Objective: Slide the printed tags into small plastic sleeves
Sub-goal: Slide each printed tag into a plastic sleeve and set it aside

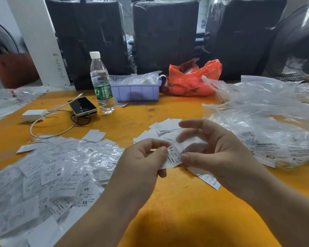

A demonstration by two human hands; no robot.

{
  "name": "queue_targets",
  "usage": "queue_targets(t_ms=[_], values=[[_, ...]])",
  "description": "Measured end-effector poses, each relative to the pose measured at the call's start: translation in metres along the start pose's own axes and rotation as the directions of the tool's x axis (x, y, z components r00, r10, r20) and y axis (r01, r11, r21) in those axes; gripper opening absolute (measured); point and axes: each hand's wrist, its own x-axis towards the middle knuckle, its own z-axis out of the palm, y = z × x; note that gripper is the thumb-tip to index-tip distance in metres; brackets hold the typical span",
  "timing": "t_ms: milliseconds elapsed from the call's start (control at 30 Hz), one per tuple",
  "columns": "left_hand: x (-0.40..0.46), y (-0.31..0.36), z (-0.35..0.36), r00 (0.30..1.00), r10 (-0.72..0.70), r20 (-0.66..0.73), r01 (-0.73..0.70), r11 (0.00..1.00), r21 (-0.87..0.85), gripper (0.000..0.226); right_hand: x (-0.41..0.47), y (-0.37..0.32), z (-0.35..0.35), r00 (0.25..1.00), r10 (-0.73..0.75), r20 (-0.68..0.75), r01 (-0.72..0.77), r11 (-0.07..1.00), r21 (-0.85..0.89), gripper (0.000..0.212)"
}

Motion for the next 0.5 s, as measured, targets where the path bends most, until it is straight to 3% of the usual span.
queue_targets(t_ms=[200,500], values=[[-0.0036,0.0010,0.0024,0.989,0.123,-0.085,-0.119,0.991,0.054,0.018,0.0014,0.0010,0.0003,0.999,0.052,0.006,-0.052,0.998,0.041,0.067],[-0.0038,0.0000,0.0044,0.983,0.133,-0.124,-0.128,0.991,0.049,0.021,0.0013,0.0012,0.0026,0.997,0.073,0.027,-0.075,0.992,0.100,0.079]])
